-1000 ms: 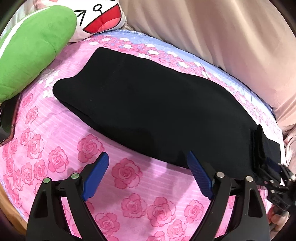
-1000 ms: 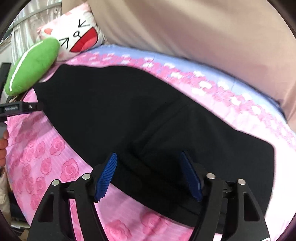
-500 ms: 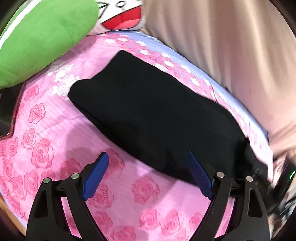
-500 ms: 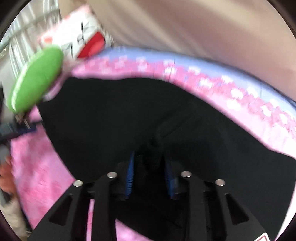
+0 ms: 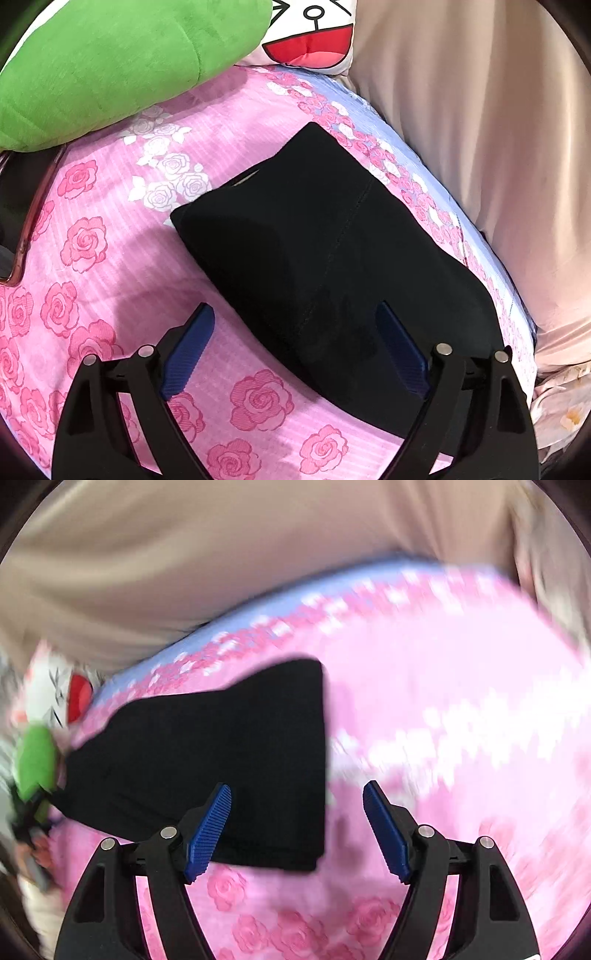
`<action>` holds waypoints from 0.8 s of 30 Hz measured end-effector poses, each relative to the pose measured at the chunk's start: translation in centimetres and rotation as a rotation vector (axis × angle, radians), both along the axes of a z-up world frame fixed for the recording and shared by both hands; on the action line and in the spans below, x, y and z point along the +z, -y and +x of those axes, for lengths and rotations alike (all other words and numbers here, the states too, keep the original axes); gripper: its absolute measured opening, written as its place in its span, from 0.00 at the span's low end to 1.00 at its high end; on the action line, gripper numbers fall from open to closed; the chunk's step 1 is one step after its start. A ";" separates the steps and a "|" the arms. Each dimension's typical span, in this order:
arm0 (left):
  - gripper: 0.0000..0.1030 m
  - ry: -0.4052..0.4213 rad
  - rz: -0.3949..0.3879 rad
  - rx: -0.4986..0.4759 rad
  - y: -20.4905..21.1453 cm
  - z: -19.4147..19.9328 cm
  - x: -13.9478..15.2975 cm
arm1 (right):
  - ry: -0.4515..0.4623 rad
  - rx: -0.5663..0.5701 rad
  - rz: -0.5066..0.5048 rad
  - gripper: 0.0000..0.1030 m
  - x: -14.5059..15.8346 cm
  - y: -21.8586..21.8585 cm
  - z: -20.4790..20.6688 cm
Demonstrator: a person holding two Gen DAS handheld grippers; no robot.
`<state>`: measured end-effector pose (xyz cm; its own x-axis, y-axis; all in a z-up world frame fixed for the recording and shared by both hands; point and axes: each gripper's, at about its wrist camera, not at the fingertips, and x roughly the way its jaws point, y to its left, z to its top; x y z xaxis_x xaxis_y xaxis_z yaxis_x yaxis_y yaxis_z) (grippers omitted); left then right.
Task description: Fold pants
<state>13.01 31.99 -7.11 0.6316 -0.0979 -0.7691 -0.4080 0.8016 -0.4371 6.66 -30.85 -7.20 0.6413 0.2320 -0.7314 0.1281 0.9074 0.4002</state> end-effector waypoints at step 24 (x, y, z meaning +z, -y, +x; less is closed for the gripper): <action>0.85 -0.034 -0.011 0.080 -0.7 -0.5 0.1 | 0.022 0.035 -0.011 0.16 -0.3 0.9 -0.1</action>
<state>12.51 32.69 -7.00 0.6116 -0.0569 -0.7891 -0.4850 0.7611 -0.4307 6.53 -31.79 -7.52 0.6490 0.2462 -0.7199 0.0877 0.9156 0.3923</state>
